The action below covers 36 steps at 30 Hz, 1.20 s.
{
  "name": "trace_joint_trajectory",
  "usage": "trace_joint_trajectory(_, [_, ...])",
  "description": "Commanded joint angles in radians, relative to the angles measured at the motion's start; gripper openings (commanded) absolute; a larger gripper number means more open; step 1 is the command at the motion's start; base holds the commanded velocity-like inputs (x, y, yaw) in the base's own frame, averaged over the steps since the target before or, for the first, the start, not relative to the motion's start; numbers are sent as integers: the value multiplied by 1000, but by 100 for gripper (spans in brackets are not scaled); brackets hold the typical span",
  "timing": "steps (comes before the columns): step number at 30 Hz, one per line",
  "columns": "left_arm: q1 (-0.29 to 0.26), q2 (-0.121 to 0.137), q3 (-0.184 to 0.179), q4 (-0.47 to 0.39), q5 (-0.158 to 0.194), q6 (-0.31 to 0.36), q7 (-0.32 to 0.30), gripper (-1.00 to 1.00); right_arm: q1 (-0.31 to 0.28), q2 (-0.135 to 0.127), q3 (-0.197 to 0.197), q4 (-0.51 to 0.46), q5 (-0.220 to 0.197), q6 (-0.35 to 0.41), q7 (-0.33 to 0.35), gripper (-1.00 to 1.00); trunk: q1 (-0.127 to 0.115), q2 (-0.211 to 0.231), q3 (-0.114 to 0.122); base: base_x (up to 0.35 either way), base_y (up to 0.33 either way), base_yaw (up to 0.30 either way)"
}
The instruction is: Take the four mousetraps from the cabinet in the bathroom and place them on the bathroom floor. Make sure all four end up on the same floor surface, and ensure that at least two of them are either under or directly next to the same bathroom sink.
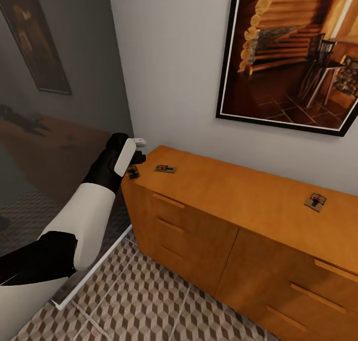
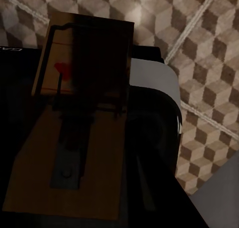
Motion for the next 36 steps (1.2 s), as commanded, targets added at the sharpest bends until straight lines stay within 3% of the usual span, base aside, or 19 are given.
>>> trace_joint_trajectory(1, [-1,0,-2,-1,11,2,10,100,-1,0,2,1,-1,-3,3,-100,0,0,-1,0,0,0])
trace_joint_trajectory(19, [-1,0,-2,2,11,2,10,100,-1,-3,2,1,-1,-3,3,-100,0,0,-2,0,0,-10])
trace_joint_trajectory(36, [-1,0,-2,2,11,2,10,100,-1,-3,2,1,-1,-3,3,-100,0,0,-26,0,0,0])
